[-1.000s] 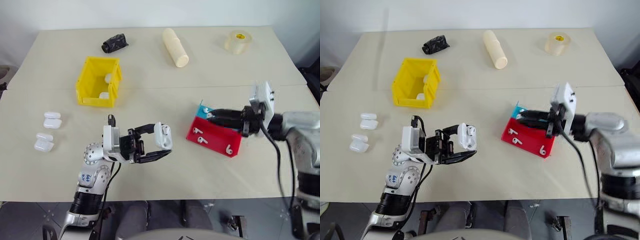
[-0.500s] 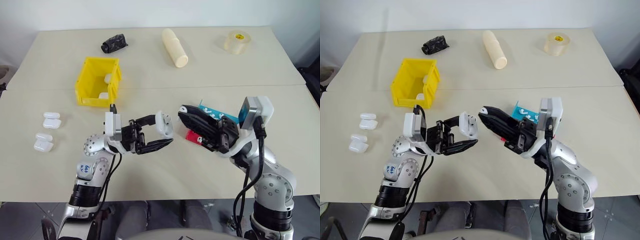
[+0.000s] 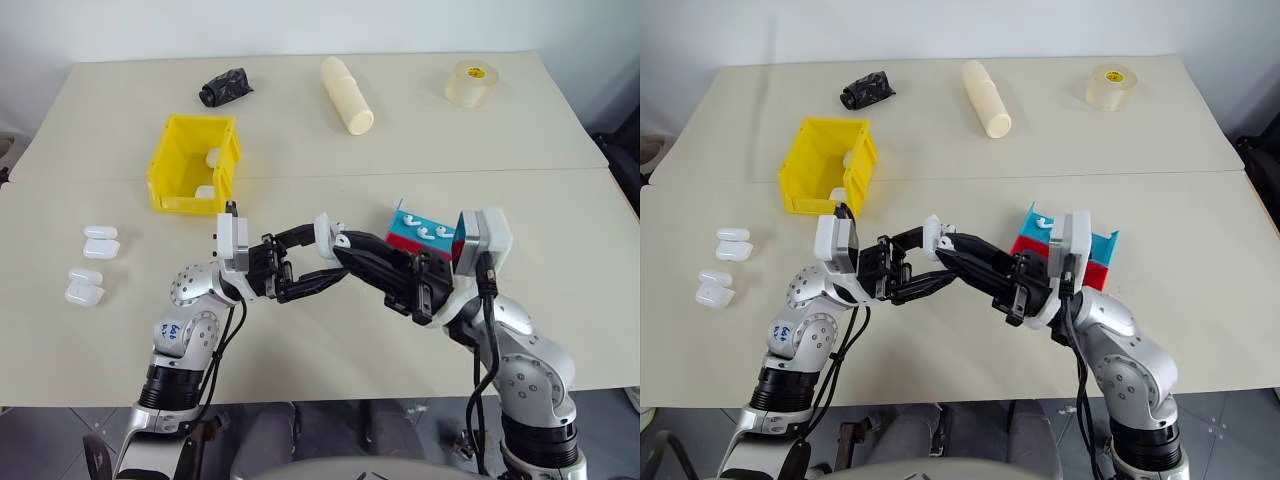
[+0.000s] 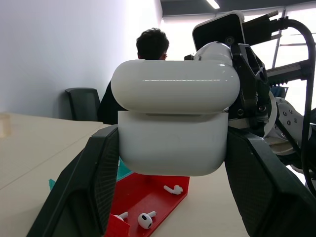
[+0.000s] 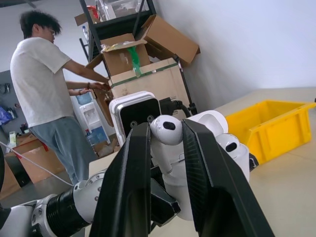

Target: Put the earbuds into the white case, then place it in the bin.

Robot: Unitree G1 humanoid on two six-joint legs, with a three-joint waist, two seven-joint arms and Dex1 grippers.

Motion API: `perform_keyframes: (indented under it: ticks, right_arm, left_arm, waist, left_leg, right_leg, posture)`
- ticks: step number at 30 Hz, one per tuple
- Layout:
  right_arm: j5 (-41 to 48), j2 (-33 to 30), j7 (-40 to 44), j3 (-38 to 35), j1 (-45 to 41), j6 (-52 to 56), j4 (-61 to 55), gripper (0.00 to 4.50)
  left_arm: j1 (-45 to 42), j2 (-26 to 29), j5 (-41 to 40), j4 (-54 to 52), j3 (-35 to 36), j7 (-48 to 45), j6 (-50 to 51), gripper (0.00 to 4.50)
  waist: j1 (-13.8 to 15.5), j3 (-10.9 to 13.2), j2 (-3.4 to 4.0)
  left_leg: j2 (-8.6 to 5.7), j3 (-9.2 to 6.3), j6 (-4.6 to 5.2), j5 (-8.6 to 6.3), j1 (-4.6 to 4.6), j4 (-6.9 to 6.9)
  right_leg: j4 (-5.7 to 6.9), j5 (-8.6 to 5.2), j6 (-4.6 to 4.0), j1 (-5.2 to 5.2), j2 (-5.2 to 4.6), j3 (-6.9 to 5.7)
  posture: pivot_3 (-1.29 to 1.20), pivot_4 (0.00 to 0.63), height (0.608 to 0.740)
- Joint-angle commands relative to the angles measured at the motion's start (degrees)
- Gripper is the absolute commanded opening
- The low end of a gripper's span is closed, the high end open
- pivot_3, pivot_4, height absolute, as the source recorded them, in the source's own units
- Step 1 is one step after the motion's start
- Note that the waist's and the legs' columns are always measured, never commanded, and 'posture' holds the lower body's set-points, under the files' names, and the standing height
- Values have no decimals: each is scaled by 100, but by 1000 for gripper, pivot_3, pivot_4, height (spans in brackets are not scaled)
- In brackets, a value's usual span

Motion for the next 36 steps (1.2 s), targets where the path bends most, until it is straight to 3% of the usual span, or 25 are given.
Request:
perform_keyframes:
  ticks: [1, 19, 26, 28, 32, 36]
  right_arm:
    - [-264, -47, 96, 178, 141, -208, 210, 555]
    - [-398, -368, 248, 470, 137, -299, 501, 555]
    - [-151, -577, 220, 340, -11, -154, 356, 2864]
    - [-117, -839, 196, 22, -70, -136, 317, 3498]
    - [-117, -1538, 447, -446, 49, -9, 335, 3498]
    - [-414, -2162, 701, -476, 66, 30, 381, 2545]
  left_arm:
    - [-53, -69, -113, -342, 4, 20, -86, 2793]
    - [-38, -133, -124, -423, 19, 67, -85, 2793]
    - [-42, -40, -160, -485, 10, 41, 122, 2793]
    - [-14, 205, -75, -505, 75, 31, 261, 2793]
    - [-23, 911, 470, -458, 96, 11, 346, 2793]
    - [-109, 1601, 1289, -413, -197, 20, 194, 2793]
  waist:
    - [0, 0, 0]
    - [3, 0, 0]
    - [5, 0, 0]
    - [10, 0, -1]
    - [18, 1, -1]
    - [21, 1, -1]
  left_leg:
    - [0, 0, 0, 0, 0, 0]
    - [1, 1, 0, 0, 2, -1]
    - [2, 1, 0, 0, 2, -2]
    - [1, 1, 0, 0, 2, -1]
    - [1, 1, 0, 0, 1, -5]
    - [1, 5, 1, 0, 2, -9]
  right_leg:
    - [0, 0, 0, 0, 0, 0]
    - [-2, 0, 0, 1, 0, 1]
    - [-4, 0, 0, 0, 1, 1]
    - [-4, 0, 0, 1, 0, 1]
    - [-7, 0, -1, 1, -1, 2]
    - [-13, -1, -2, 1, 1, 2]
  posture:
    - [0, 150, 740]
    - [0, 150, 740]
    - [0, 150, 740]
    - [0, 150, 740]
    - [0, 150, 740]
    - [0, 150, 740]
